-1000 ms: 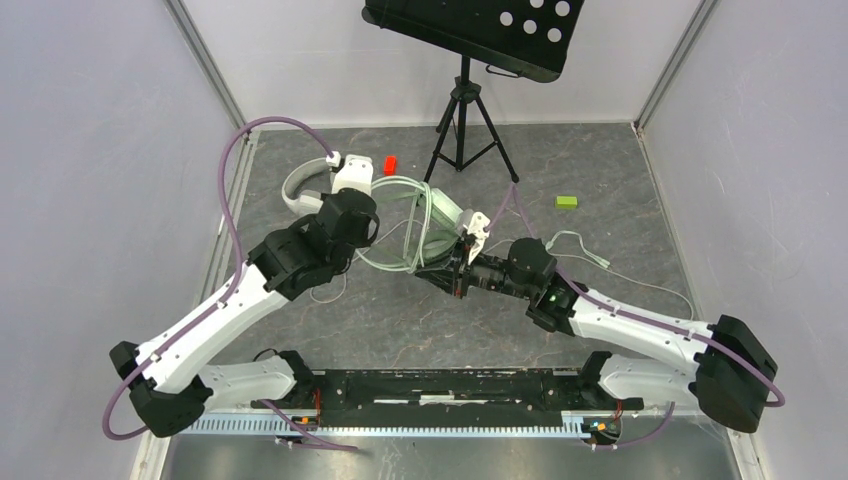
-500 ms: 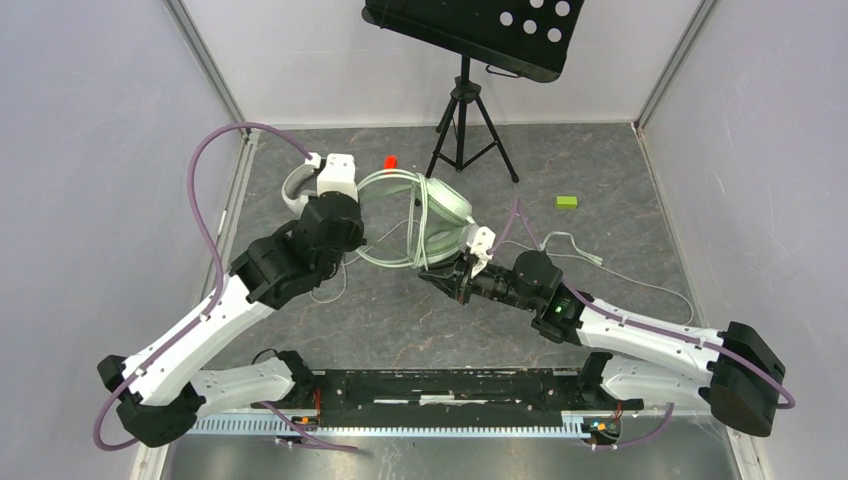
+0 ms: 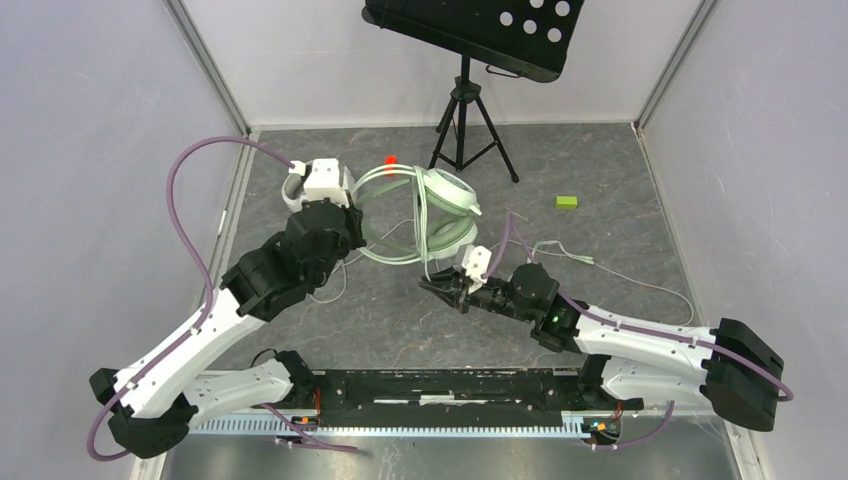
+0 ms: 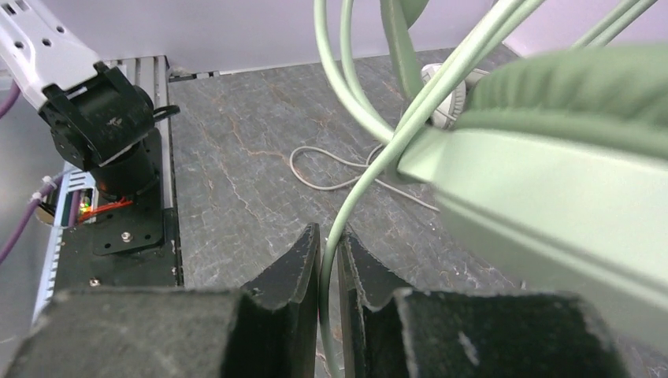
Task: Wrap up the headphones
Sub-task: Wrap the headphones cable around the headphones.
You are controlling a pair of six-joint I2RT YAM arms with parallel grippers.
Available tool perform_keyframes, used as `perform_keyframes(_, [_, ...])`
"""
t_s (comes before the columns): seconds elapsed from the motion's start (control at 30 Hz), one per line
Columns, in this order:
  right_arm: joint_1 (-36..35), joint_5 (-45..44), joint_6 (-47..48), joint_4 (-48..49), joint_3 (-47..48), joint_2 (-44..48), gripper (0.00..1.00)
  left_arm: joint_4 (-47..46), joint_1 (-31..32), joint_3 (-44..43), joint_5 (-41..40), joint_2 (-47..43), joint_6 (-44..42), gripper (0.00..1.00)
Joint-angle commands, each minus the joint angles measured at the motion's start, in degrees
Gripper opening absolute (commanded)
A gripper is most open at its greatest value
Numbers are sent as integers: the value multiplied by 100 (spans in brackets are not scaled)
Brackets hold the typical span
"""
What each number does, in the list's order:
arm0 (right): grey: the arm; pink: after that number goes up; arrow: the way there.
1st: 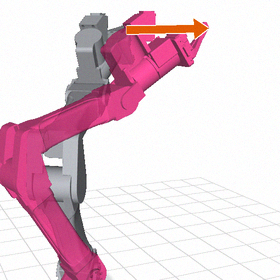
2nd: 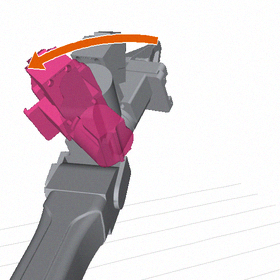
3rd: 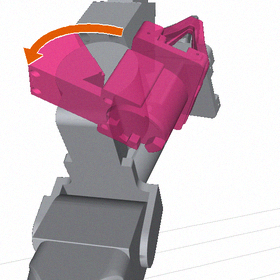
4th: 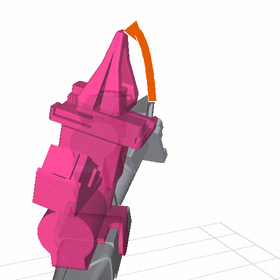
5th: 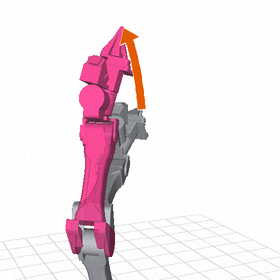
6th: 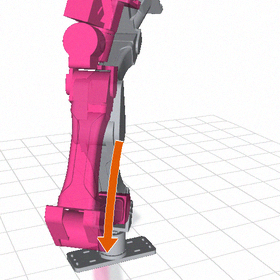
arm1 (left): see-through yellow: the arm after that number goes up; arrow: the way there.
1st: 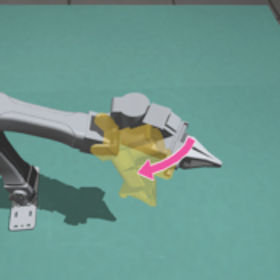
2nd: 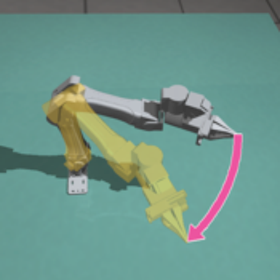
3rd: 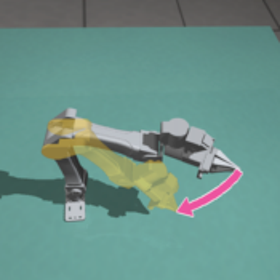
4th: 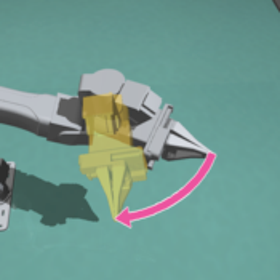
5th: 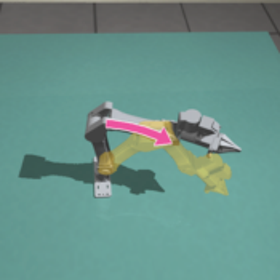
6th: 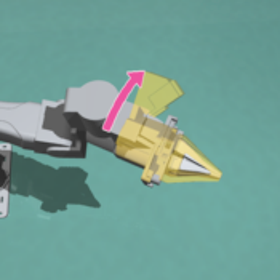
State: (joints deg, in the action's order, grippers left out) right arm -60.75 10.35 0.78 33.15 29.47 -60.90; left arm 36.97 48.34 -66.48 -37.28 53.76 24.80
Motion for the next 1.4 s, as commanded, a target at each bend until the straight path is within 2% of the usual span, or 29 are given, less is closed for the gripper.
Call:
perform_keyframes(0.0, [-97, -210, 397, 574, -232, -74, 18, -1145, -26, 30, 287, -332, 737, 5])
perform_keyframes(0.37, [-157, -176, 917, 1791, -1026, -172, 18, -1161, -26, 147, 1065, -597, 1263, 5])
perform_keyframes(0.83, [-156, -234, 1066, 2627, -1567, -455, 10, -1487, -26, 387, 1886, -954, 1818, 5])
perform_keyframes(1.07, [-152, -376, 1073, 3038, -1742, -564, 6, -1733, -26, 415, 2713, -1089, 2019, 5])
perform_keyframes(1.37, [-143, -824, 1194, 3040, -1770, -488, 13, -1395, -26, 287, 3852, -1207, 1997, 5])
